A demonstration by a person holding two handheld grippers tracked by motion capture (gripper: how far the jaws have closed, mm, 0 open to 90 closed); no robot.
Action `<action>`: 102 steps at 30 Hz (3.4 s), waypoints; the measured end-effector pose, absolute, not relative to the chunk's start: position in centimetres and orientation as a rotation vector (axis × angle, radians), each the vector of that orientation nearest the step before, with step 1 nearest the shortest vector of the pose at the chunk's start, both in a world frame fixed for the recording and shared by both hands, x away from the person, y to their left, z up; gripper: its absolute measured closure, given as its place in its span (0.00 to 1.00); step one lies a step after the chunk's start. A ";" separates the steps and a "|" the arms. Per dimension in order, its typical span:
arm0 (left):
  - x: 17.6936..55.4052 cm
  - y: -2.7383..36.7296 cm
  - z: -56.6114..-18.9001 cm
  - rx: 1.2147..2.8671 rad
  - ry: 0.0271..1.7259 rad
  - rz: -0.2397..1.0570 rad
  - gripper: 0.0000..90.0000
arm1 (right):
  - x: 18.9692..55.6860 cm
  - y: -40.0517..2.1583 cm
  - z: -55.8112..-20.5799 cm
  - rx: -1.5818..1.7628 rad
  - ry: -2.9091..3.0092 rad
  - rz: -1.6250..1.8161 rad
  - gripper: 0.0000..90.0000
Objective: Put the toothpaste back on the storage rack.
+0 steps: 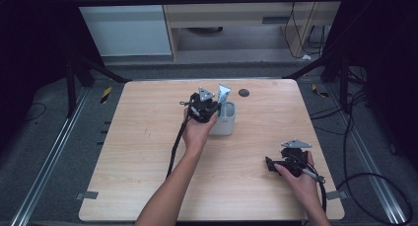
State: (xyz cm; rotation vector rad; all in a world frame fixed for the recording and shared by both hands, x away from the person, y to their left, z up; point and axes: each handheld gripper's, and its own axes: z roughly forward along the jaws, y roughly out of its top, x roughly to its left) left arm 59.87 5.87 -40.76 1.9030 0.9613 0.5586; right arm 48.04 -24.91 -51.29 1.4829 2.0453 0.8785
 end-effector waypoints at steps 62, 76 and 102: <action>57.5 6.7 -38.9 2.011 0.881 0.533 0.41 | 48.0 -24.9 -51.3 1.483 2.045 0.878 0.01; 55.8 7.1 -38.0 2.078 0.843 0.465 0.08 | 48.0 -24.9 -51.3 1.483 2.045 0.878 0.01; 53.3 13.4 -39.3 2.178 0.868 0.502 0.03 | 48.0 -24.9 -51.3 1.486 2.044 0.873 0.01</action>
